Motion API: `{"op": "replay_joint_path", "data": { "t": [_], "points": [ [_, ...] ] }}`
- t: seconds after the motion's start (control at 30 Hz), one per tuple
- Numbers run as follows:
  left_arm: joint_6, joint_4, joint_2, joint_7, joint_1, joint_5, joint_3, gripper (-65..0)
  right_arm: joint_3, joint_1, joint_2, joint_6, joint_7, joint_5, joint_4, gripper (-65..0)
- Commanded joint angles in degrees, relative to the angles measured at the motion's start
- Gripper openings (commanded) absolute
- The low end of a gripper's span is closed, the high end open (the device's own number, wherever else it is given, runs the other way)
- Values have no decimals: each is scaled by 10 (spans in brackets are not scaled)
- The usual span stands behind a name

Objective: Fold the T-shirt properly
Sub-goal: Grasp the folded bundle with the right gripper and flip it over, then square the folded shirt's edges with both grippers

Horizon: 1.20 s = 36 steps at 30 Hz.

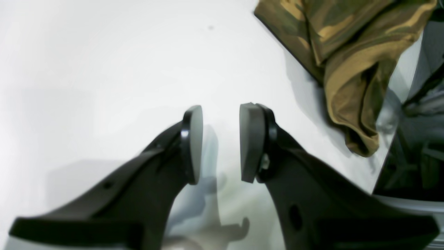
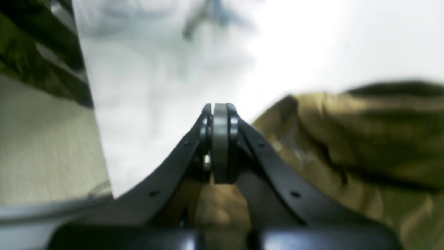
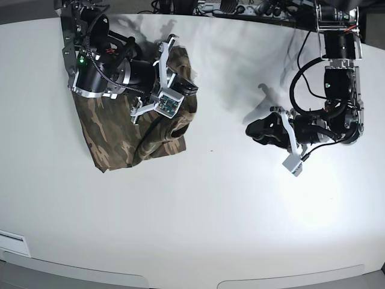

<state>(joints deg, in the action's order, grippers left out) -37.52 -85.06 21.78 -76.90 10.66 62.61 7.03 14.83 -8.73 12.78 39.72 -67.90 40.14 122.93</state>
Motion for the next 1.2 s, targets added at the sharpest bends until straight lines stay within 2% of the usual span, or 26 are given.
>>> {"op": "replay_joint_path", "data": {
  "t": [0.0, 0.1, 0.2, 0.27, 0.33, 0.43, 0.5, 0.57, 0.63, 0.7, 0.77, 0.87, 1.03, 1.17],
  "points": [
    [-4, -9, 6, 4, 12, 16, 9, -458, -3, 7, 9, 3, 27, -21, 8, -650],
    [-4, -9, 6, 1, 12, 16, 16, -458, -3, 6, 20, 3, 122, -146, 7, -650],
    [-4, -9, 6, 1, 12, 17, 16, -458, -3, 7, 20, -39, 204, -240, 7, -650],
    [-4, -9, 6, 1, 12, 28, 16, -458, -3, 8, 20, -53, 228, -258, -1, -650],
    [-4, -9, 6, 1, 13, 38, 16, -458, -2, 14, 12, -52, 260, -258, -32, -650],
    [-4, -9, 6, 1, 11, 54, 16, -458, 1, 35, -11, -29, 338, -256, -125, -650],
    [-4, -9, 6, 1, 9, 75, 16, -458, 8, 64, -32, -13, 371, -257, -205, -650],
    [-6, -9, 4, 1, 10, 115, 16, -458, 10, 97, -51, -11, 372, -262, -264, -650],
    [-25, -9, 3, -9, 12, 170, 16, -465, 10, 122, -56, -17, 369, -276, -275, -650],
    [-25, -9, 0, -31, 20, 224, 16, -541, 5, 143, -51, -25, 347, -275, -248, -650],
    [-25, -14, -2, -31, 30, 224, 13, -650, -5, 155, -39, -49, 313, -270, -203, -650],
    [-25, -25, -2, -31, 32, 224, 3, -650, -35, 149, -9, -90, 296, -262, -150, -650],
    [-25, -27, -8, -31, 33, 224, -60, -650, -93, 139, 29, -95, 297, -251, -147, -650],
    [-25, -47, -40, -31, 33, 224, -154, -650, -120, 140, 74, -99, 297, -231, -159, -650]
  ]
}}
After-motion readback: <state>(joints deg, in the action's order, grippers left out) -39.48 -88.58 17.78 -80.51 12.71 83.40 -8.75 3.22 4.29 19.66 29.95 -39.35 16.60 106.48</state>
